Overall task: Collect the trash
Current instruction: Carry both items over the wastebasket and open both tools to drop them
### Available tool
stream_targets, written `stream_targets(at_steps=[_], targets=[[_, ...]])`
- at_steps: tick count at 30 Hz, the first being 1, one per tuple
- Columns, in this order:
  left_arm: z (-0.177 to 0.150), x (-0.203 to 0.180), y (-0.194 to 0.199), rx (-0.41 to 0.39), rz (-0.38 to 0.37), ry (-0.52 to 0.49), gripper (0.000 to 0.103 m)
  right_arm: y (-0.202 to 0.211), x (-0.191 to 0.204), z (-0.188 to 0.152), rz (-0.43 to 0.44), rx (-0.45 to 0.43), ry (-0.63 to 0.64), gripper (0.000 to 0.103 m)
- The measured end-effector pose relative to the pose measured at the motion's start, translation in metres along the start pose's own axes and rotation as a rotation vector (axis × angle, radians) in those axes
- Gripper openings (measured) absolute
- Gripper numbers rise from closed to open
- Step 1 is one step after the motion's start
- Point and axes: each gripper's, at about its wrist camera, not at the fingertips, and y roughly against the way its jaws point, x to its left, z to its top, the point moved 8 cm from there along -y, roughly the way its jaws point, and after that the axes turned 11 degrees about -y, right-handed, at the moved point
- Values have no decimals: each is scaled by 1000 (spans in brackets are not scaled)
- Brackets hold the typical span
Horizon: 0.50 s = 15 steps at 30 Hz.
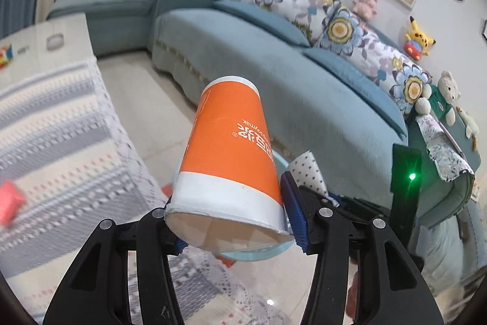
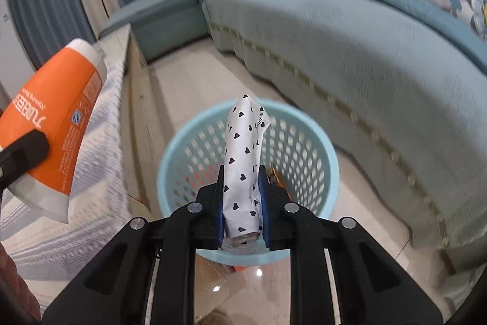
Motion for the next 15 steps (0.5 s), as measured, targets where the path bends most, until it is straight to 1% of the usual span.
stream_targets(at_steps=[5,6,7,8,9,10,11,12,14,15], targets=[[-12,9,-30,52,-13,16,52,-27,-6,-8,-5,45,-25,18],[-14,11,-35,57,-18,23,50,-31,-7,-9,-7,49,-27,18],[-15,12,-37,54,-24,30,50,-34,-7,-9,-8,55,-30,18],[-16,14,-37,48,-36,41,54,-37,-7,-10,-11,60,-32,19],[-17,16,-39,47,-45,50,60,-41,-9,-10,-13,64,-34,23],[-18,20,-39,42,-41,59,62,-43,-9,-10,-17,69,-36,25],[-18,21,-38,37,-41,57,62,-45,-10,-10,-20,70,-40,31],[-19,21,-37,35,-42,52,62,-45,-12,-11,-24,68,-42,33],[-22,26,-32,33,-29,40,62,-44,-13,-11,-32,60,-50,43],[-23,30,-28,27,-21,34,62,-44,-13,-11,-32,57,-52,43]])
